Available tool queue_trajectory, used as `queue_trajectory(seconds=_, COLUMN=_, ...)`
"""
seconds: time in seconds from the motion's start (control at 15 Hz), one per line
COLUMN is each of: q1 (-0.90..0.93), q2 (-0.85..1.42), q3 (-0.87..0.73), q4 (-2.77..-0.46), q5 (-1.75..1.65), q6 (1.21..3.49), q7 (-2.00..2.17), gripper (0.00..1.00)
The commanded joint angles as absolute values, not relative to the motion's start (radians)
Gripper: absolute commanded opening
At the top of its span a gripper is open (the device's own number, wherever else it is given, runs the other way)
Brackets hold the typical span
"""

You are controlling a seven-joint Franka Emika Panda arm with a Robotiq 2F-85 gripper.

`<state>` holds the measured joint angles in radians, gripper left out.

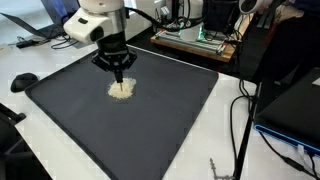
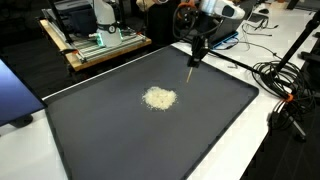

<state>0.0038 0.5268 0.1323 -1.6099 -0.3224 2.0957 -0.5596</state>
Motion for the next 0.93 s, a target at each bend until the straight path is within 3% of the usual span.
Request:
queue_trajectory(seconds=0.0, q1=-0.048, q2=0.535, q3=0.125, q4=-1.566, q5=-0.204, q6=2.049, q7=-0.614, gripper=0.03)
queue_trajectory(seconds=0.87, q1=-0.167, q2=0.422, q3=0.08, q4=-1.714, q5=-0.041, q6=2.107, q7=-0.633, gripper=0.03)
